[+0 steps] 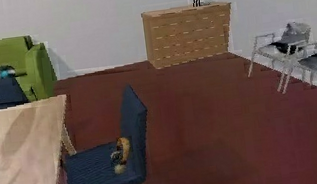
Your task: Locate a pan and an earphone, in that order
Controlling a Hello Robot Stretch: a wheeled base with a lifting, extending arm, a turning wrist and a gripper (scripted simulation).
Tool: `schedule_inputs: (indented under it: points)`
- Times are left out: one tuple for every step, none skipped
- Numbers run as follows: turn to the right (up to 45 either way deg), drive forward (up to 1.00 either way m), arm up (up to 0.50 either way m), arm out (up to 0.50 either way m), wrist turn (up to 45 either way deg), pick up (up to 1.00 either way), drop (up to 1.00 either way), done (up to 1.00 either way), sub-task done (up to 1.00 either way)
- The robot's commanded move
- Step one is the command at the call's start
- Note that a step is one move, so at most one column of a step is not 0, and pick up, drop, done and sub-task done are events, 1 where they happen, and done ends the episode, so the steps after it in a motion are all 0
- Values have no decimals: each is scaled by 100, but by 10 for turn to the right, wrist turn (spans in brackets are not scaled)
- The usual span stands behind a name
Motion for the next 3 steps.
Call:
schedule_inputs:
  points:
    - [0,20,0,0,0,0,0,0,0]
    - [450,0,0,0,0,0,0,0,0]
    - [90,0,0,0,0,0,0,0,0]
